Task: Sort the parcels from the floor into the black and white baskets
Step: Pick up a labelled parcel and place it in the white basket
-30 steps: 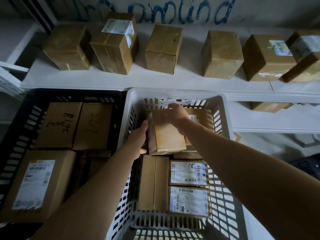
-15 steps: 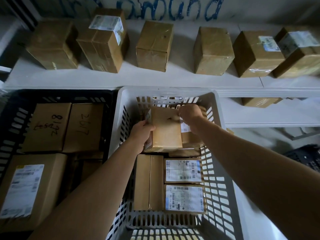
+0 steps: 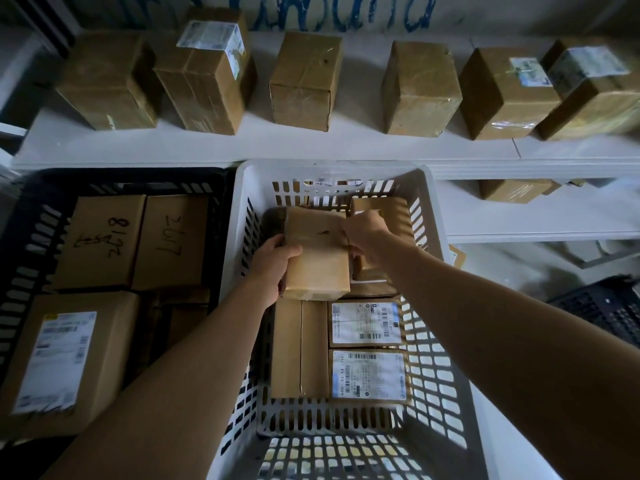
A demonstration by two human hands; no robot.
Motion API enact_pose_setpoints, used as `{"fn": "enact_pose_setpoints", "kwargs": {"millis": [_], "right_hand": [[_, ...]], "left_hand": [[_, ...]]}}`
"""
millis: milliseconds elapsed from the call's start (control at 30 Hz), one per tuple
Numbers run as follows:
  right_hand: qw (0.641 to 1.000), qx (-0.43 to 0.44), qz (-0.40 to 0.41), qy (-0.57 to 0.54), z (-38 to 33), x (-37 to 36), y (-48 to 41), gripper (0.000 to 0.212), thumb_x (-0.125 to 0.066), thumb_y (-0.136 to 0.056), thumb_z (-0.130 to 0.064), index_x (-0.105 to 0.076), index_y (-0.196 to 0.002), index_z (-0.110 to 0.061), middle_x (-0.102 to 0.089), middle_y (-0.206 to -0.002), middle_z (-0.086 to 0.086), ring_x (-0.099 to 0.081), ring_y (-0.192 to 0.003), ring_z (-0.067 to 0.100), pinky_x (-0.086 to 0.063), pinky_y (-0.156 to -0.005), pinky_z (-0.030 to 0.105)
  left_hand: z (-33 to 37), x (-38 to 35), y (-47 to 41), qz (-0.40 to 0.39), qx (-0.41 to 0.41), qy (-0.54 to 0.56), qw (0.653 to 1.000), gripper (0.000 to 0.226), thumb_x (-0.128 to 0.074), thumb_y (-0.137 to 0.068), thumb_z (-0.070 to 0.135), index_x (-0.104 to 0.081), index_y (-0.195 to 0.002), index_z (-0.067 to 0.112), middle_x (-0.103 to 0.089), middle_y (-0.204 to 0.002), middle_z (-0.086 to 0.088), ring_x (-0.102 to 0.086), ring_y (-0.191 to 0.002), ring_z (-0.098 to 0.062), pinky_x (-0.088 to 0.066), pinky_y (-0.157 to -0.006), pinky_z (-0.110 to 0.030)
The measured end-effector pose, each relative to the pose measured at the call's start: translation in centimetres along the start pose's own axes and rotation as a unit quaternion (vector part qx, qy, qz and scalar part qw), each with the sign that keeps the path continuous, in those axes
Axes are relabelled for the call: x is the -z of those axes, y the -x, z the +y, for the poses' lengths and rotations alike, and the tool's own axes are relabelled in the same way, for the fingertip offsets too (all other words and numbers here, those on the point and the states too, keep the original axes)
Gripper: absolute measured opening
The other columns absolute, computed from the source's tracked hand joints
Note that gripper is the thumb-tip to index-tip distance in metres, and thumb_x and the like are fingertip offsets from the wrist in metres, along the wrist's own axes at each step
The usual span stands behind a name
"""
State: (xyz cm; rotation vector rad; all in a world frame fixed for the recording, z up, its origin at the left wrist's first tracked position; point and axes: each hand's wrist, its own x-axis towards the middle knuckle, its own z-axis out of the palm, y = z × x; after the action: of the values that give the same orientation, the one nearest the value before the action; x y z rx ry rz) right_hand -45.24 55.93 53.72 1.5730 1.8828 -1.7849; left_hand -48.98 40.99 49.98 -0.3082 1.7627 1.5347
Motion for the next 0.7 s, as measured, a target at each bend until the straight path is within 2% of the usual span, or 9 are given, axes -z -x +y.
{"fn": "enact_pose_setpoints", "kwargs": {"millis": [33, 133, 200, 267, 333, 433, 500, 633, 700], "right_hand": [[0.999, -0.009, -0.005, -0.052, 0.1, 0.0, 0.0, 0.035, -0.046, -0.095, -0.014, -0.054, -0.126, -0.001, -0.054, -0.096, 0.01, -0.054, -0.085, 0.023, -0.053, -0.089, 0.037], [0.998, 0.016, -0.032, 0.057, 0.7, -0.2, 2.0, 0.035, -0.044, -0.095, -0.016, -0.056, -0.124, -0.001, -0.061, -0.113, 0.018, -0.053, -0.09, 0.024, -0.05, -0.096, 0.043], [0.995, 0.009, -0.055, 0.078, 1.4, 0.0, 3.3, 0.033, -0.046, -0.094, -0.014, -0.057, -0.123, -0.002, -0.06, -0.122, 0.019, -0.056, -0.092, 0.025, -0.051, -0.094, 0.041], [0.995, -0.005, -0.029, 0.099, 2.7, 0.9, 4.2, 0.031, -0.049, -0.095, -0.011, -0.053, -0.123, 0.0, -0.06, -0.122, 0.018, -0.06, -0.1, 0.027, -0.051, -0.089, 0.031], [0.978, -0.028, -0.036, 0.203, 3.3, 2.2, 5.7, 0.03, -0.046, -0.097, -0.011, -0.05, -0.125, 0.0, -0.06, -0.119, 0.014, -0.062, -0.105, 0.025, -0.051, -0.077, 0.026], [0.98, -0.06, -0.059, 0.182, 4.5, 4.6, 6.0, 0.014, -0.043, -0.098, -0.015, -0.055, -0.097, -0.008, -0.063, -0.103, 0.011, -0.065, -0.097, 0.027, -0.057, -0.078, 0.034], [0.976, -0.085, -0.082, 0.185, 4.7, 5.2, 6.0, 0.02, -0.039, -0.098, -0.015, -0.053, -0.085, -0.007, -0.063, -0.098, 0.014, -0.066, -0.095, 0.029, -0.056, -0.083, 0.04], [0.97, -0.131, -0.087, 0.185, 6.0, 4.7, 5.8, 0.022, -0.042, -0.096, -0.017, -0.056, -0.092, -0.001, -0.06, -0.08, 0.013, -0.06, -0.063, 0.024, -0.053, -0.049, 0.031], [0.966, -0.148, -0.09, 0.193, 6.5, 4.5, 5.7, 0.023, -0.041, -0.096, -0.017, -0.054, -0.086, -0.001, -0.058, -0.074, 0.013, -0.058, -0.057, 0.023, -0.052, -0.044, 0.028]], "left_hand": [[-0.2, 0.2, 0.5, 0.008, 0.002, 0.0, 1.0, 0.035, -0.062, -0.086, 0.02, -0.057, -0.12, 0.025, -0.063, -0.105, -0.004, -0.059, -0.091, -0.024, -0.044, -0.063, -0.033], [-0.7, 0.2, 2.2, 0.029, 0.019, -0.014, 0.999, 0.035, -0.063, -0.085, 0.028, -0.054, -0.119, 0.025, -0.063, -0.104, -0.003, -0.06, -0.089, -0.023, -0.045, -0.061, -0.033], [-0.9, 0.2, 3.6, 0.036, 0.034, -0.031, 0.998, 0.031, -0.063, -0.086, 0.031, -0.053, -0.115, 0.025, -0.062, -0.096, -0.001, -0.059, -0.082, -0.021, -0.044, -0.057, -0.03], [-1.2, -0.2, 4.8, 0.022, 0.058, -0.048, 0.997, 0.029, -0.062, -0.086, 0.032, -0.054, -0.111, 0.021, -0.063, -0.093, -0.001, -0.06, -0.078, -0.02, -0.043, -0.053, -0.027], [-1.5, -1.0, 6.2, -0.006, 0.088, -0.063, 0.994, 0.03, -0.062, -0.087, 0.034, -0.055, -0.111, 0.018, -0.065, -0.093, -0.003, -0.062, -0.078, -0.02, -0.045, -0.053, -0.027], [-2.2, -2.7, 7.2, -0.019, 0.111, -0.074, 0.991, 0.052, -0.064, -0.085, 0.033, -0.043, -0.13, 0.016, -0.06, -0.11, -0.008, -0.058, -0.09, -0.025, -0.049, -0.067, -0.038], [-2.8, -3.6, 7.5, 0.002, 0.109, -0.079, 0.991, 0.066, -0.067, -0.082, 0.031, -0.033, -0.137, 0.014, -0.055, -0.122, -0.013, -0.056, -0.103, -0.031, -0.05, -0.081, -0.046], [-3.2, -3.9, 7.8, 0.036, 0.084, -0.113, 0.989, 0.077, -0.068, -0.081, 0.038, -0.032, -0.143, 0.01, -0.054, -0.129, -0.014, -0.055, -0.094, -0.025, -0.042, -0.058, -0.033], [-3.0, -3.8, 7.6, 0.036, 0.084, -0.155, 0.984, 0.06, -0.064, -0.084, 0.037, -0.045, -0.135, 0.01, -0.059, -0.121, -0.011, -0.055, -0.086, -0.023, -0.039, -0.06, -0.033]]}}
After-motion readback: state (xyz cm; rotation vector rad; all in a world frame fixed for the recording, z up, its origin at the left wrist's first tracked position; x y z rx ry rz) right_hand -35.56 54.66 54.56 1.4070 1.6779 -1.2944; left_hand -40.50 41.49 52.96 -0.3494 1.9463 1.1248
